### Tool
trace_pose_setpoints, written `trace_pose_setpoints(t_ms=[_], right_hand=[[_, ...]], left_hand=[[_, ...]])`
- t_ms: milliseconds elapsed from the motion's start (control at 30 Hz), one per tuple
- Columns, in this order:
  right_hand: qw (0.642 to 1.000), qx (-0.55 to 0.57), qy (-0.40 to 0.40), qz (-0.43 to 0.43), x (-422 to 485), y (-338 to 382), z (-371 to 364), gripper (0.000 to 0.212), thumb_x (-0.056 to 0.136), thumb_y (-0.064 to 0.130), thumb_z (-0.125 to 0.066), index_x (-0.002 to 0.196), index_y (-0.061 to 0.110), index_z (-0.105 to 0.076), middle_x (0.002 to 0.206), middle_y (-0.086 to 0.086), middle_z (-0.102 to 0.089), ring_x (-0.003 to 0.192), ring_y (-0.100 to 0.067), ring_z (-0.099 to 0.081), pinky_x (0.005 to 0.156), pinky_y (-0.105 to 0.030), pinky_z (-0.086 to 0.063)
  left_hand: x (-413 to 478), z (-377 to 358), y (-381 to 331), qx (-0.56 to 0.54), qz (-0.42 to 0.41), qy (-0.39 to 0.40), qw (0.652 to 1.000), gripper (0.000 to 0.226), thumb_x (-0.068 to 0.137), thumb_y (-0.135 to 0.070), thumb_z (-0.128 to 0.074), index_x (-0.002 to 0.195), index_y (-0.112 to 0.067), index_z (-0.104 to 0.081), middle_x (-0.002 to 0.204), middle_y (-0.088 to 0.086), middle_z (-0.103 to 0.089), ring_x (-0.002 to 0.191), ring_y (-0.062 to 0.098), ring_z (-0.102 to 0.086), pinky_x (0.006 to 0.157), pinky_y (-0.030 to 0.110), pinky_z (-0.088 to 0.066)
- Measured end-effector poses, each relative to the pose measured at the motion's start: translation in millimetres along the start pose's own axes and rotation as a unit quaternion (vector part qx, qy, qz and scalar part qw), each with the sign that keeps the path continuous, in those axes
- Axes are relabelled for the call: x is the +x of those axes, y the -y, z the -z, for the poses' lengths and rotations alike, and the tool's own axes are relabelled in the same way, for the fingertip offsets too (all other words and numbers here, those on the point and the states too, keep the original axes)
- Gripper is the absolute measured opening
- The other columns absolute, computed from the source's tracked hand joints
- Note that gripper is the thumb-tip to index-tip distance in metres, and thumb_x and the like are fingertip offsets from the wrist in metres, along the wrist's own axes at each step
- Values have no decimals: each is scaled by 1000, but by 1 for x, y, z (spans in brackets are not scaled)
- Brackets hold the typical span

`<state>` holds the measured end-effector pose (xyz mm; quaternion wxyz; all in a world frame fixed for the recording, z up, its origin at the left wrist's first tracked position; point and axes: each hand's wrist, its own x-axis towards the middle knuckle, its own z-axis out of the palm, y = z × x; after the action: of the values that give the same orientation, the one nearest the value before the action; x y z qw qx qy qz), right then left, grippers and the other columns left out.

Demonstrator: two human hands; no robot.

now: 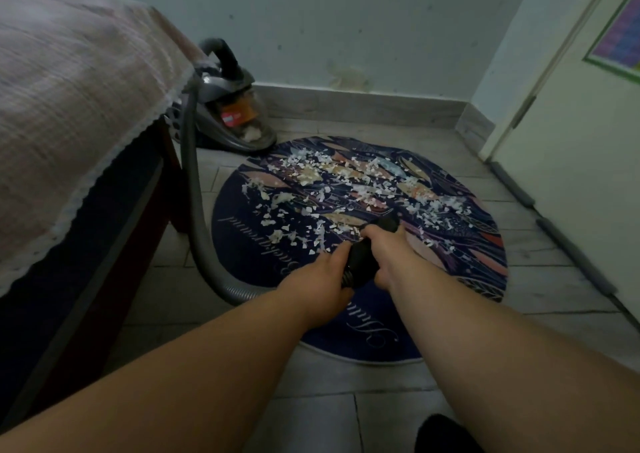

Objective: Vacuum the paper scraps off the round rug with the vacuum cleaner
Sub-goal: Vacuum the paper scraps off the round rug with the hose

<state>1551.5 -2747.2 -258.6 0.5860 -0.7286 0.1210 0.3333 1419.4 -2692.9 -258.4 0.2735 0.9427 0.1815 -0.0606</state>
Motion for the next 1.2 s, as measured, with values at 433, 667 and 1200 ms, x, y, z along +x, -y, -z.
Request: trace_pose_setpoints(t_ms=[433, 667, 1200], right_hand=[[1000, 4, 25, -3, 82, 5, 2, 72, 93, 11, -62, 151, 33, -25, 103, -12, -53, 91, -31, -57, 77, -46, -54], [999, 0, 39, -14, 117, 16, -4, 81, 91, 13, -62, 154, 36, -17, 107, -15, -53, 91, -32, -58, 70, -43, -55], [997, 48, -6, -57, 141, -16, 20, 91, 85, 16, -65, 149, 55, -13, 122, -16, -59, 100, -37, -65, 86, -58, -56]], left_hand=[[68, -24, 12, -11, 14, 16, 1000, 79, 94, -34, -52, 150, -29, 2, 140, 8, -38, 106, 27, -55, 83, 37, -45], [99, -23, 17, -12, 26, 27, 999, 81, 94, -35, -54, 150, -29, 4, 143, 8, -36, 111, 26, -53, 89, 37, -45], [113, -50, 13, -27, 6, 69, 997, 85, 91, -36, -58, 151, -31, 3, 145, 6, -34, 114, 25, -53, 89, 34, -44]])
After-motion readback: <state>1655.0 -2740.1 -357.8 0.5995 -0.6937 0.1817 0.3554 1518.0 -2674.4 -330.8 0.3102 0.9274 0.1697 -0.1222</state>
